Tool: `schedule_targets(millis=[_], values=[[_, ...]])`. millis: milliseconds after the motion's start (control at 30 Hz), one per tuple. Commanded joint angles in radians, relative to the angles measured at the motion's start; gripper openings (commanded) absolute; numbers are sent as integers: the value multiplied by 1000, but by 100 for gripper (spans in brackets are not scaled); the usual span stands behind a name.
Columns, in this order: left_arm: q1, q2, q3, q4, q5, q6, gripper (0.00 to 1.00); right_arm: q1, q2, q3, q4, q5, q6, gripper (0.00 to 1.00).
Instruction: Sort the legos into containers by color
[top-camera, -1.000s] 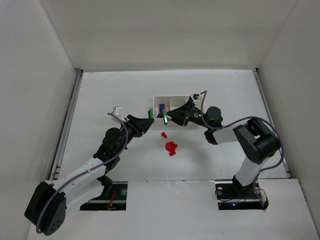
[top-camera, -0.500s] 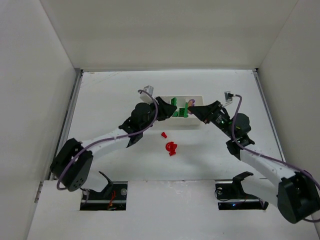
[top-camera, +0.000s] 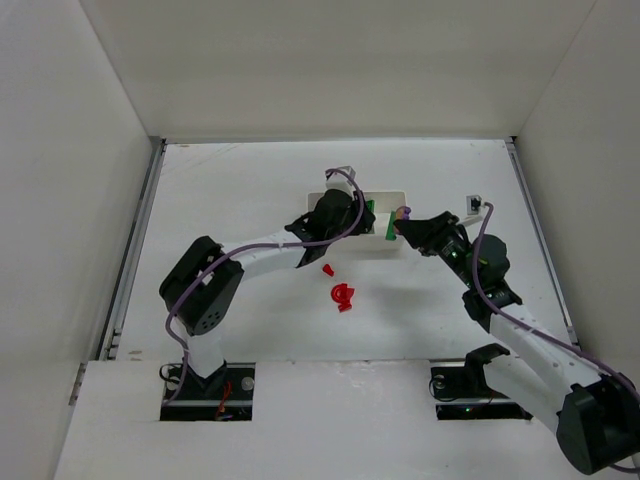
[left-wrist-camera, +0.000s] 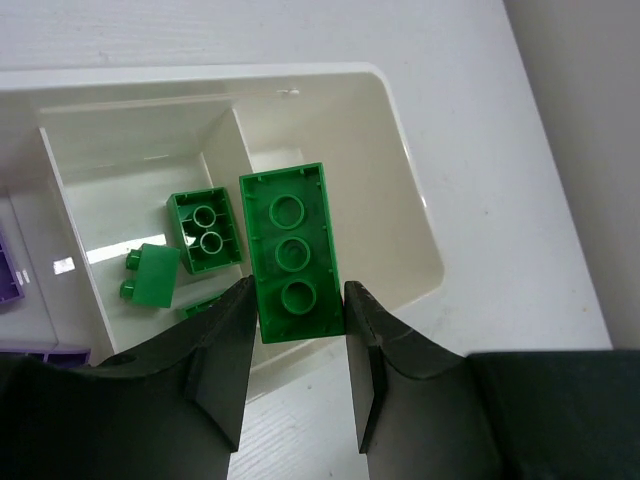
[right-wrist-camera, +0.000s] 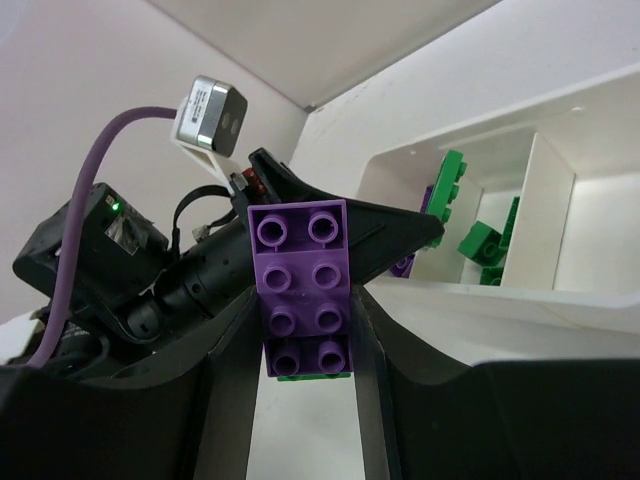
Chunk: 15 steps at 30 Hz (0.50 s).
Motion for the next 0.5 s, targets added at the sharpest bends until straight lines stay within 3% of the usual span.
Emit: schedule_targets(millis=[0, 467], values=[[-19, 3, 74, -34, -75, 82, 23, -6, -7, -8, 35, 2, -24, 32], [-20, 34, 94, -65, -119, 97, 29, -6, -9, -25, 59, -5, -14, 32]])
